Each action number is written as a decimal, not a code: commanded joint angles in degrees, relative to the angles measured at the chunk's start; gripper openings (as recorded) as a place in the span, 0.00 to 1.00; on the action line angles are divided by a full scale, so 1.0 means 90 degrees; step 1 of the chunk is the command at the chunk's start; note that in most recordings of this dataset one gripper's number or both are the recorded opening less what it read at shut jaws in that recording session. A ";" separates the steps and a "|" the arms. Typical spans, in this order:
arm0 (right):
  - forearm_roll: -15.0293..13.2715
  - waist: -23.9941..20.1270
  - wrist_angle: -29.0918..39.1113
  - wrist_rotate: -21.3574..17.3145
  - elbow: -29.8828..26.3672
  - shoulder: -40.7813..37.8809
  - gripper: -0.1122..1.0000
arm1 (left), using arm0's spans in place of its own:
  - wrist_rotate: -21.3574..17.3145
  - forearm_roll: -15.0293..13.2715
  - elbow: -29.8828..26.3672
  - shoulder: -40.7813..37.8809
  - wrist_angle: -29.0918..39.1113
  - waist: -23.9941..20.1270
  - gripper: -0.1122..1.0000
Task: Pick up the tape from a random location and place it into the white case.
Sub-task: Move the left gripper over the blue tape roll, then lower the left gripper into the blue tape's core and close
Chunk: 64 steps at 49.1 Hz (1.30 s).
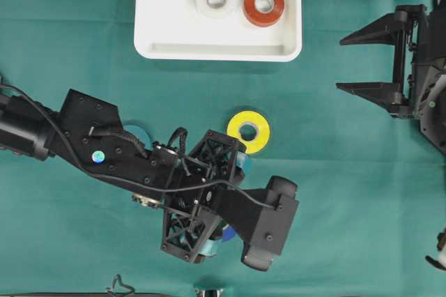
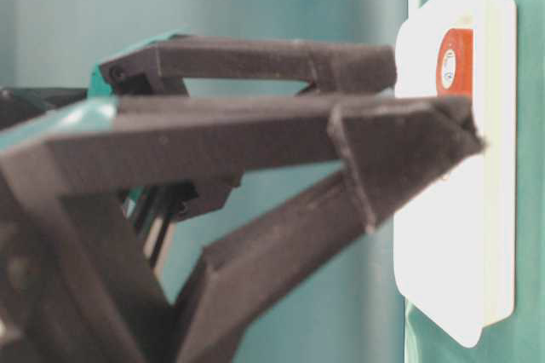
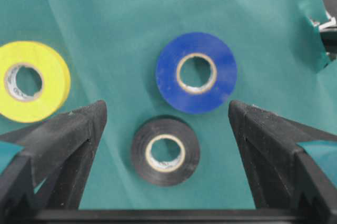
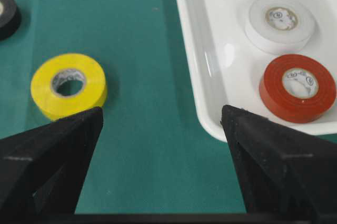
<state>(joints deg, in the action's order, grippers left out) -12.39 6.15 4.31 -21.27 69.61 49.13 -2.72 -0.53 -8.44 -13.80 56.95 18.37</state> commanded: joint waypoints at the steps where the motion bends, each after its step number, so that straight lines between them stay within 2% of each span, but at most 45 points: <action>1: -0.0020 0.0010 -0.0039 0.0000 -0.0117 -0.0029 0.90 | 0.0000 0.0020 -0.0029 0.0176 -0.0068 0.0029 0.98; 31: -0.0020 0.0010 -0.0020 0.0000 -0.0127 -0.0029 0.90 | 0.0000 0.0020 0.0166 -0.0020 -0.0273 0.0049 0.98; 40: -0.0020 0.0010 -0.0020 0.0000 -0.0117 -0.0029 0.90 | 0.0000 0.0078 0.0283 -0.0127 -0.0693 0.0059 0.98; 64: -0.0020 0.0010 -0.0010 0.0010 -0.0127 -0.0029 0.90 | -0.0020 0.0137 0.1104 -0.0586 -0.1885 0.0049 0.98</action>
<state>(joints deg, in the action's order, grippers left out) -12.39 6.15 4.48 -21.27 69.61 49.13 -2.81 0.53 1.58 -19.42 41.48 18.63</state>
